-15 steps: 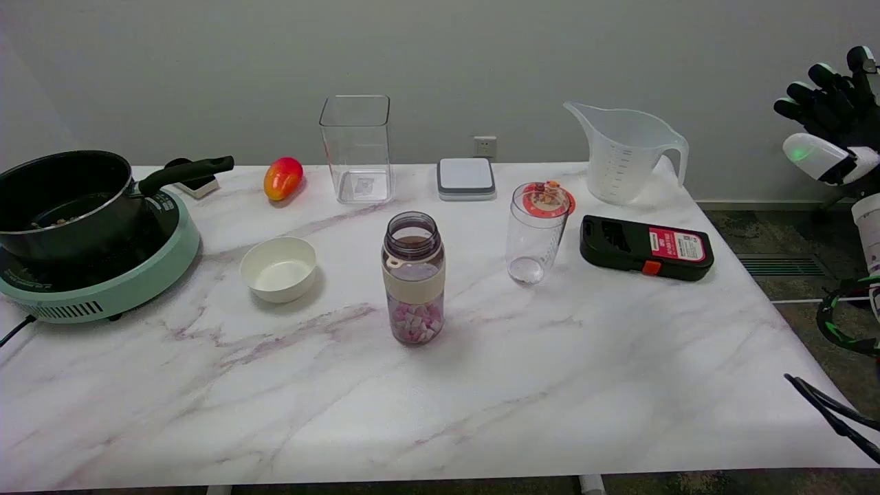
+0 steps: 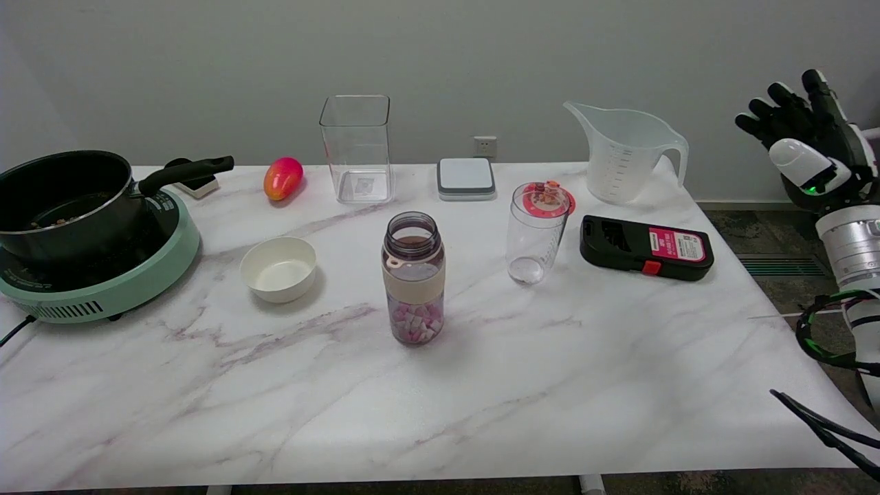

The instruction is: Pick up the bottle.

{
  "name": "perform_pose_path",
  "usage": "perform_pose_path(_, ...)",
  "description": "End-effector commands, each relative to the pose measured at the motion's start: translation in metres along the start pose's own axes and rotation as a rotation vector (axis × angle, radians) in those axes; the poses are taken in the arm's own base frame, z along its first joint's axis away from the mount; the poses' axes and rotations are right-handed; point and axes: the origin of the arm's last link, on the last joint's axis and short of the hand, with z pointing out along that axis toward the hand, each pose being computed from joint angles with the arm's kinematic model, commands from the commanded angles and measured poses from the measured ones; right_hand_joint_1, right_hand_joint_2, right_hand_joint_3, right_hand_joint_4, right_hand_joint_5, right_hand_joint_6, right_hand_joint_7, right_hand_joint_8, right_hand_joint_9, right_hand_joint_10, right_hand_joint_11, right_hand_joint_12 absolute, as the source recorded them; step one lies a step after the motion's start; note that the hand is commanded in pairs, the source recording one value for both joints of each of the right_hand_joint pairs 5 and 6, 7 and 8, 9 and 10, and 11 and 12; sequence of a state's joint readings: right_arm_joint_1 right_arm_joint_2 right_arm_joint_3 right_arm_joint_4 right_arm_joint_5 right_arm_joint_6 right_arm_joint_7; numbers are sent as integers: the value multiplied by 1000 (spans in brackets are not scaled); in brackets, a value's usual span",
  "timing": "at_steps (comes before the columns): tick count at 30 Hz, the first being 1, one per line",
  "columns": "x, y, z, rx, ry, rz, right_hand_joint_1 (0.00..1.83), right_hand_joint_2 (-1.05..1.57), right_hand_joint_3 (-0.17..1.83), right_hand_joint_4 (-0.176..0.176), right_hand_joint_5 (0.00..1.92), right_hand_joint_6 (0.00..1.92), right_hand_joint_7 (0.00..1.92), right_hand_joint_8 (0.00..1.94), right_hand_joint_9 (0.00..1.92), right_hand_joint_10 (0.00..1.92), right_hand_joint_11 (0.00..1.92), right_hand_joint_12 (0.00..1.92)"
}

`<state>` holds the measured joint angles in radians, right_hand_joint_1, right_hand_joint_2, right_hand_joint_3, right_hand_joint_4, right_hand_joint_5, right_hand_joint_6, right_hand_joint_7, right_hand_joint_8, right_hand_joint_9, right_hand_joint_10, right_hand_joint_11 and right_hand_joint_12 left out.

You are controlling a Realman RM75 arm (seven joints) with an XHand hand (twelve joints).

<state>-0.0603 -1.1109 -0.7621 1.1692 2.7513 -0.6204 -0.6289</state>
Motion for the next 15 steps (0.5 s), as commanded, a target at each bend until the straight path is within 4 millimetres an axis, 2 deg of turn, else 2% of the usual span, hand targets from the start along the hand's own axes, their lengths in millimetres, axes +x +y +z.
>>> perform_pose_path(1, -37, 24, -11, -38, -170, 240, 1162, -307, 1054, 0, 12, 12, 298, 298, 444, 444, 534, 534)
perform_pose_path(3, -44, 19, -13, -16, -211, 237, 1149, -284, 1076, 0, 9, 9, 307, 307, 454, 454, 543, 543)
perform_pose_path(7, -73, 9, -15, -8, -299, 225, 1114, -238, 1028, 0, 0, 0, 280, 280, 408, 408, 507, 507)
perform_pose_path(9, -91, -2, -9, 3, -322, 198, 1112, -230, 1022, 0, 0, 0, 265, 265, 388, 388, 481, 481)
perform_pose_path(14, -141, -45, 7, 69, -347, 22, 1121, -181, 912, 0, 0, 0, 277, 277, 378, 378, 443, 443)
perform_pose_path(15, -147, -45, 8, 53, -339, 3, 1126, -185, 925, 0, 0, 0, 286, 286, 381, 381, 444, 444)
